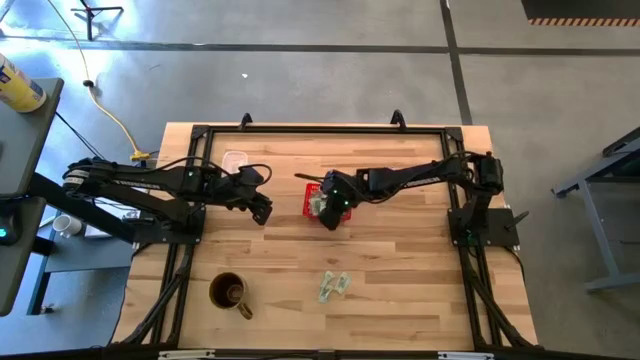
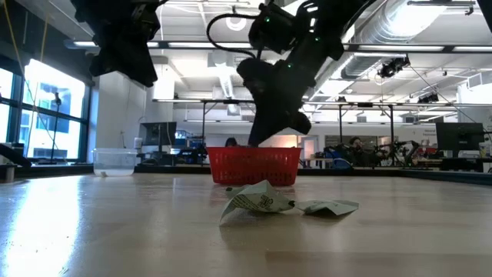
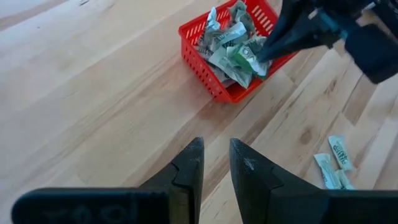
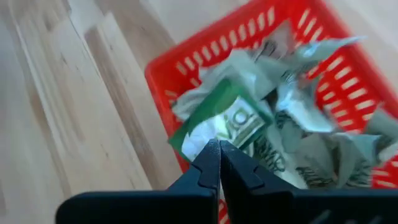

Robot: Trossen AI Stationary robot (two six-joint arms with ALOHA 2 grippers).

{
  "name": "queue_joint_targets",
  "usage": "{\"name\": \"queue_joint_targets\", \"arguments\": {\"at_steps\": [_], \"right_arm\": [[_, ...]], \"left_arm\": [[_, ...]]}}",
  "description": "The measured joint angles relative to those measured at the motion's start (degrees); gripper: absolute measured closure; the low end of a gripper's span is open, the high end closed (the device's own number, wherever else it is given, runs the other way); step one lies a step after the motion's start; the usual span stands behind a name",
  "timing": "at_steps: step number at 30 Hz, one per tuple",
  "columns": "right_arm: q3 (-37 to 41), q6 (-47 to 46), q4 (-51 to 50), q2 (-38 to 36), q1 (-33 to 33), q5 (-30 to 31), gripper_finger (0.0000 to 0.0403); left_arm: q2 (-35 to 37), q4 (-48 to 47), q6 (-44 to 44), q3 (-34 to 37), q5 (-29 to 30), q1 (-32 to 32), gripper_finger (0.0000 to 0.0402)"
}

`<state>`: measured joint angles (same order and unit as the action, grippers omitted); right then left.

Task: Pick and place items into bin
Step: Adjust the green stevia and white truvia packets in the red bin, then put the green stevia packet into the red bin

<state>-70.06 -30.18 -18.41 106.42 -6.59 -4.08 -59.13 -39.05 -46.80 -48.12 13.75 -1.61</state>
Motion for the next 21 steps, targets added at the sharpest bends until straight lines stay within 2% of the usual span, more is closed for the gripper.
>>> {"name": "queue_joint_targets", "arguments": {"at_steps": [4, 10, 15, 21], "right_arm": [[0.02, 0.45, 1.03, 1.21, -0.13, -0.20, 0.0403], [0.04, -0.40, 6.26, 1.71, -0.47, 3.18, 0.0403], [0.04, -1.06, 6.28, 1.71, -1.30, 3.52, 0.0402], [0.06, 3.87, 6.73, -1.54, 0.60, -2.84, 0.0402]], "left_arm": [[0.00, -0.04, 0.60, 0.00, 0.30, 0.04, 0.0291], [-0.02, -0.07, 1.39, 0.00, 0.81, 0.07, 0.0291], [-0.02, -0.06, 1.50, 0.00, 0.86, 0.07, 0.0291], [-0.02, -0.09, 1.50, 0.00, 0.82, 0.07, 0.0291]]}}
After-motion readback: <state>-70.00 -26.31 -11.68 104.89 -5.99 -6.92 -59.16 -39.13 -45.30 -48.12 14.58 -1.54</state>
